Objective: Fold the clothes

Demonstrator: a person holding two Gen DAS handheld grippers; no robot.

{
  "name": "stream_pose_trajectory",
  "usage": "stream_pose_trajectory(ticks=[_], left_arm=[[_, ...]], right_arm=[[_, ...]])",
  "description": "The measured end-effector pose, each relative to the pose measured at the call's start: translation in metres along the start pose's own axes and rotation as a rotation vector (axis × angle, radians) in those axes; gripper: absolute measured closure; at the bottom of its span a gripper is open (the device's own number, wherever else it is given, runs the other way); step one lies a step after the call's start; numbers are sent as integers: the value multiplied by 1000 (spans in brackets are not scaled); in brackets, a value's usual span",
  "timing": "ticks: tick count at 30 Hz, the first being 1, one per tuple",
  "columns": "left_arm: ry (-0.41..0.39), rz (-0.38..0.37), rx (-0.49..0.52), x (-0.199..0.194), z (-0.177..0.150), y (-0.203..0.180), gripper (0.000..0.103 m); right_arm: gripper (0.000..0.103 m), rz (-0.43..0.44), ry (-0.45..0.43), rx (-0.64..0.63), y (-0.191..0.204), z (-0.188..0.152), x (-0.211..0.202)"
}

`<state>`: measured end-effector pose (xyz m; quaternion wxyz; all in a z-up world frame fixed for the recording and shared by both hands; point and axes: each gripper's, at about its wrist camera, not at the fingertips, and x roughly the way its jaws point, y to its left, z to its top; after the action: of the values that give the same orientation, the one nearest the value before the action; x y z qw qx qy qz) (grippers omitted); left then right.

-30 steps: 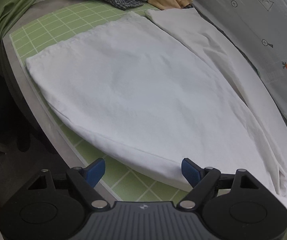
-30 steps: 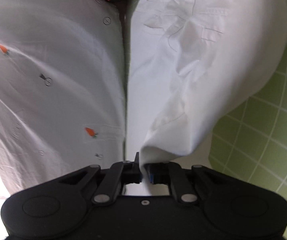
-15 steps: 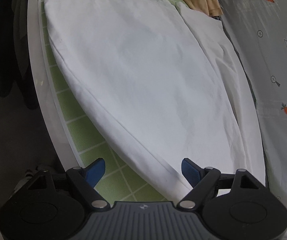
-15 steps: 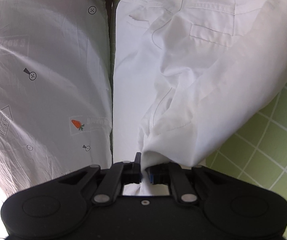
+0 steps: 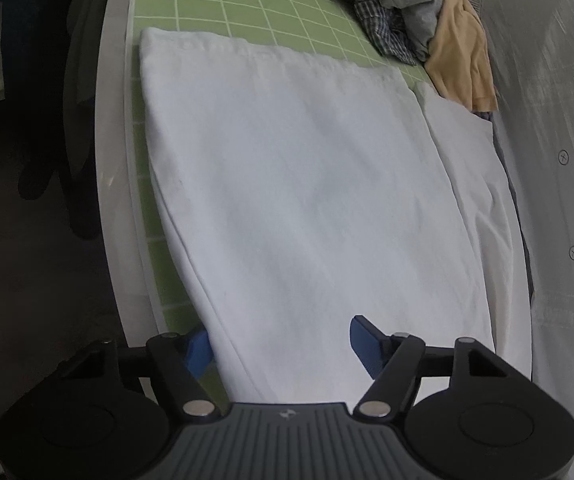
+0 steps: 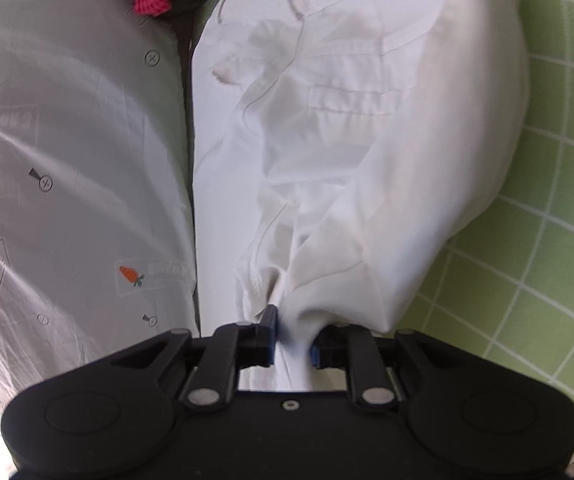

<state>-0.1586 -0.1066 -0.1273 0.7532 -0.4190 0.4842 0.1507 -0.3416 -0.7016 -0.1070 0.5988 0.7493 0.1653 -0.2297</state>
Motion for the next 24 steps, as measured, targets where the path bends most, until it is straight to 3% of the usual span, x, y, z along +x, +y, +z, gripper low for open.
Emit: stream_pose_trajectory(ticks=[2, 7, 9, 12, 14, 15, 16, 17, 19, 22, 24], left_arm=[[-2, -8, -8, 1, 9, 4, 38], [-2, 2, 27, 3, 24, 3, 47], [0, 6, 40, 3, 30, 6, 49], [-2, 7, 29, 4, 44, 10, 49], [-12, 18, 7, 4, 55, 14, 50], [-13, 19, -4, 5, 61, 17, 50], [-13, 20, -16, 5, 66, 19, 56], [-14, 20, -27, 6, 72, 22, 70], [-19, 5, -33, 4, 79, 23, 94], [-43, -26, -29, -3, 87, 20, 99], [-95, -55, 33, -21, 94, 5, 99]], right_arm=[[77, -14, -23, 12, -6, -1, -6], [47, -89, -103, 3, -15, -6, -10], [44, -112, -142, -9, -17, -6, -13], [22, -157, -213, -26, -19, 0, -15], [21, -175, -281, -33, -20, 4, -19], [23, -172, -295, -32, -22, 7, -21], [32, -164, -304, -31, -25, 10, -22], [41, -155, -314, -30, -27, 13, -24], [82, -159, -327, -37, -26, 15, -29], [93, -184, -367, -74, -15, 10, -42], [96, -169, -397, -102, -2, 6, -62]])
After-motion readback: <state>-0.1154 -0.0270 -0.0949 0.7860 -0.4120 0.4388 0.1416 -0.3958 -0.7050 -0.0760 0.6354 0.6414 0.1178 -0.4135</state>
